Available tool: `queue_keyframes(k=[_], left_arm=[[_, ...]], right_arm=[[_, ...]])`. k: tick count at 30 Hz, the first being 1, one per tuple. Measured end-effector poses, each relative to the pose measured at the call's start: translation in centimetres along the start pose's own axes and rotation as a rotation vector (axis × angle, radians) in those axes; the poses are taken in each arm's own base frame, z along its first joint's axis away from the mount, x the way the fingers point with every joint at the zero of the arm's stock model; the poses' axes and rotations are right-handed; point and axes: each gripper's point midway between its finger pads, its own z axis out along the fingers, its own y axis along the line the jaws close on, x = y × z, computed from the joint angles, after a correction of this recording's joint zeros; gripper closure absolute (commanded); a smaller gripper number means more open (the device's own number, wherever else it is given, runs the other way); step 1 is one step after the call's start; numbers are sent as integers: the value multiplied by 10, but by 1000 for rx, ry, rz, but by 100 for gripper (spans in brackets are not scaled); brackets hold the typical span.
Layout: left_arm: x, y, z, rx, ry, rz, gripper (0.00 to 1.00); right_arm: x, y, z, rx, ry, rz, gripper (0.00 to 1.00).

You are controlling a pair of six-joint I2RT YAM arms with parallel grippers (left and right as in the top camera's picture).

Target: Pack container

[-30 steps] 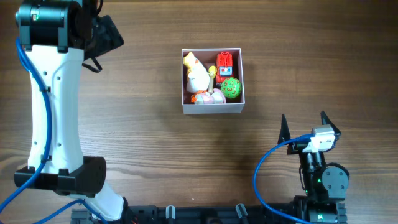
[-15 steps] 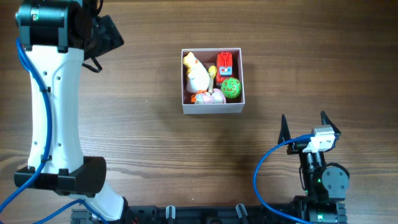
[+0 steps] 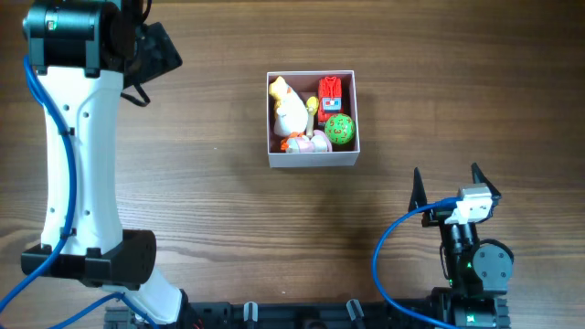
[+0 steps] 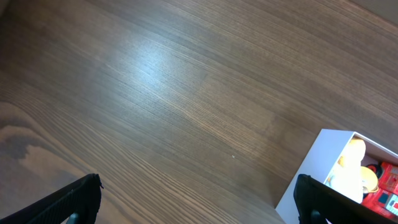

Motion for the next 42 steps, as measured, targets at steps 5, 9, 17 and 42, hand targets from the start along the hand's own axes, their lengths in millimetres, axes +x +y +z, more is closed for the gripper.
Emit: queue_keyframes(k=[5, 9, 17, 42], left_arm=[[0, 0, 0, 0, 0, 0, 0], [-5, -7, 0, 32, -19, -11, 0], [-54, -37, -9, 163, -208, -57, 0], [-59, -74, -77, 433, -600, 166, 0]], right_arm=[[0, 0, 0, 0, 0, 0, 0], [0, 0, 0, 0, 0, 0, 0], [0, 0, 0, 0, 0, 0, 0], [0, 0, 0, 0, 1, 0, 0]])
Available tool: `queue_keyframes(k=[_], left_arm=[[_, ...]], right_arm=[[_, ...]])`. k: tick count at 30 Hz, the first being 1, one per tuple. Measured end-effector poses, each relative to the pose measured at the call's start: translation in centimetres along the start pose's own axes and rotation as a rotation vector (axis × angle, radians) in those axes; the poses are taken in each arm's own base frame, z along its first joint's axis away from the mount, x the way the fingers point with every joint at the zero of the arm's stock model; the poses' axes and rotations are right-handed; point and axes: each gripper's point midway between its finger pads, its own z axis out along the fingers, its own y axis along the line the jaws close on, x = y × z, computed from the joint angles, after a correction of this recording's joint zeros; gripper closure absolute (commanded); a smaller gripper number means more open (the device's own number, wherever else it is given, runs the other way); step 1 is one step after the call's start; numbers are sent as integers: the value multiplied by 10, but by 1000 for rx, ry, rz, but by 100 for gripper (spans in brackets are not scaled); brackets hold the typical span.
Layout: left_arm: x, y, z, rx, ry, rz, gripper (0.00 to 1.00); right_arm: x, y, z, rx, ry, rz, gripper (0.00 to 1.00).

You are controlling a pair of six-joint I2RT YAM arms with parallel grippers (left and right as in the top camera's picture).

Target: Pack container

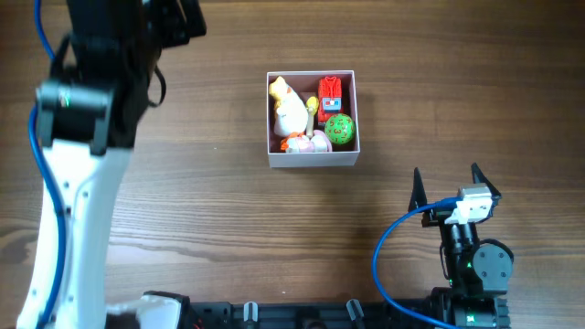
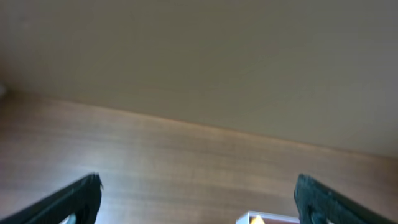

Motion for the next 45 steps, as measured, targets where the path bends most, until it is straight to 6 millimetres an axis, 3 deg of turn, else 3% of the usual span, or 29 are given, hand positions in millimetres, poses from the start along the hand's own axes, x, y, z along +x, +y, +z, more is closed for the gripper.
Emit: queue_keyframes(k=[6, 10, 17, 23, 28, 34, 45], left_arm=[[55, 34, -2, 44, -87, -43, 0], [92, 53, -21, 70, -159, -63, 0], [146, 62, -71, 133, -272, -67, 0], [181, 67, -87, 163, -313, -66, 0], [203, 71, -92, 172, -338, -66, 0], [215, 74, -98, 187, -381, -90, 0], [216, 76, -109, 214, -502, -117, 0]], right_arm=[[0, 0, 0, 0, 2, 0, 0], [1, 0, 0, 1, 2, 0, 0], [1, 0, 0, 3, 2, 0, 0], [1, 0, 0, 3, 2, 0, 0], [1, 0, 0, 3, 2, 0, 0], [1, 0, 0, 3, 2, 0, 0], [1, 0, 0, 3, 2, 0, 0]])
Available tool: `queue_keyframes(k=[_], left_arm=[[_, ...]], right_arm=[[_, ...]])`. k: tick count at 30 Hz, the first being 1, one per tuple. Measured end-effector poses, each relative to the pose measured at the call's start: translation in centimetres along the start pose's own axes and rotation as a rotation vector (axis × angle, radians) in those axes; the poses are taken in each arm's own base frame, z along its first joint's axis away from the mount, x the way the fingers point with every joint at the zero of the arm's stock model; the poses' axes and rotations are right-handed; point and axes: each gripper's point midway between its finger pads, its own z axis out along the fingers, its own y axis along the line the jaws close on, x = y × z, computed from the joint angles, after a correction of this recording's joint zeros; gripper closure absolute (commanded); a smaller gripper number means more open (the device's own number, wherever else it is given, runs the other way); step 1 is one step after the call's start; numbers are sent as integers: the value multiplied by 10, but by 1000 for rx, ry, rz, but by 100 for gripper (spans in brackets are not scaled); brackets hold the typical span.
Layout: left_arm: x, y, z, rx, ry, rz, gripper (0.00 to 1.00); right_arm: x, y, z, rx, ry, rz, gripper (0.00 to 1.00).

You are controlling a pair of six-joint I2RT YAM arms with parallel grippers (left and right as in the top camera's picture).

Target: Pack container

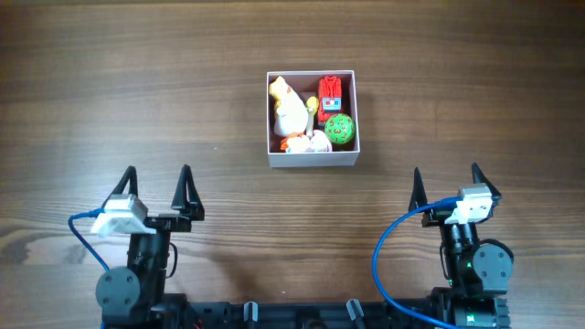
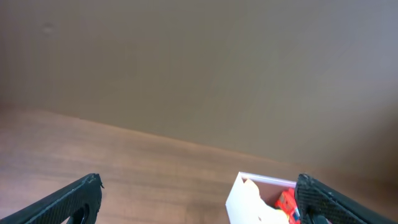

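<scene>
A white box (image 1: 313,158) stands at the table's middle back. It holds a white and yellow toy (image 1: 290,110), a red toy (image 1: 330,93), a green ball (image 1: 339,130) and a pink and orange piece (image 1: 306,143). My left gripper (image 1: 156,176) is folded back at the front left, open and empty. My right gripper (image 1: 446,177) rests at the front right, open and empty. In the left wrist view the box (image 2: 245,198) shows between the wide-apart fingertips (image 2: 81,194), with the red toy (image 2: 285,204) inside.
The brown wooden table (image 1: 137,100) carries nothing else besides the box. Blue cables (image 1: 384,265) loop by both arm bases at the front edge. A plain beige wall (image 2: 199,68) fills the top of the left wrist view.
My left arm, which stood raised over the table's back left, is now folded down at the front left. Its gripper stays open. The box, its contents and the right arm have not moved.
First my left arm reached over the left of the table, its open gripper looking down at bare wood beside the box. Then it stood higher, camera tilted toward the wall. Now it sits folded at the front left. The box's contents stayed the same throughout.
</scene>
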Motion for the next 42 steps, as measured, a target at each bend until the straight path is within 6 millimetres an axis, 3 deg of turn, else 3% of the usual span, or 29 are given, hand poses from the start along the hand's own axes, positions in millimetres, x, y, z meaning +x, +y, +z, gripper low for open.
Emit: queue_keyframes(k=[10, 22, 29, 37, 42], left_arm=[[-6, 0, 3, 11, -73, -14, 0], [36, 13, 10, -5, -33, -17, 0], [44, 16, 11, -12, -10, -17, 0], [89, 29, 6, -68, 172, -20, 0], [89, 29, 6, -68, 171, -20, 0]], right_arm=[[0, 0, 0, 0, 0, 0, 0], [0, 0, 0, 0, 0, 0, 0], [0, 0, 0, 0, 0, 0, 0], [0, 0, 0, 0, 0, 0, 0], [0, 0, 0, 0, 0, 0, 0]])
